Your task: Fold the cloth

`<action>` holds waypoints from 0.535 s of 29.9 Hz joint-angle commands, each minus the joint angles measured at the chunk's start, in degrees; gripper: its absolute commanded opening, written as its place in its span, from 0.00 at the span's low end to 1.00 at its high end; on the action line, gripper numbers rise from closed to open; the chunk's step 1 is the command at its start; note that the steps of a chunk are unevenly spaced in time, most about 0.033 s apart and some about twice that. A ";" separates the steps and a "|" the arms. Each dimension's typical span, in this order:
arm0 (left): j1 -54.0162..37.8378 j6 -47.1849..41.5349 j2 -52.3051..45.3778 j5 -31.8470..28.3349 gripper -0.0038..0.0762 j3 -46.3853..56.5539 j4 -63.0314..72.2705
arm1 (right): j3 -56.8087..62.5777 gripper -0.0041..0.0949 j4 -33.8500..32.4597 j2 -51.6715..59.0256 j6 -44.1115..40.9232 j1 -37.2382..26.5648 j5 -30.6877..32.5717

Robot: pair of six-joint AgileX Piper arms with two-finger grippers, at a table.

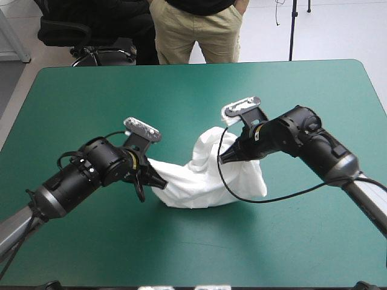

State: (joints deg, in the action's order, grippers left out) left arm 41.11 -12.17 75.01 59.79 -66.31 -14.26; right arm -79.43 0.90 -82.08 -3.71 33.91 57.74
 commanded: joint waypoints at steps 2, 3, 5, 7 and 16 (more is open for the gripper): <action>-1.33 -1.09 -2.61 0.65 0.03 -13.04 -5.02 | -9.96 0.02 -3.39 5.33 -0.81 -0.06 -1.29; -1.80 -0.98 -2.85 0.76 0.03 -15.95 -5.64 | -12.75 0.02 -4.09 5.62 -0.81 -0.06 -0.83; -2.48 -0.98 -3.06 0.76 0.03 -21.45 -7.17 | -16.63 0.02 -5.30 6.06 -0.57 -0.06 -0.17; -2.92 0.02 -3.06 0.89 0.03 -27.95 -9.13 | -21.73 0.02 -6.74 6.19 0.87 -0.06 0.19; -2.92 5.66 -2.95 -3.02 0.03 -54.16 -13.56 | -43.56 0.02 -8.09 5.84 7.00 -0.06 -1.59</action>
State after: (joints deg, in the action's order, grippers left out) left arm 38.25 -8.35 73.70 62.25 -113.42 -25.84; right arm -116.42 -5.69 -77.91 1.23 33.91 61.34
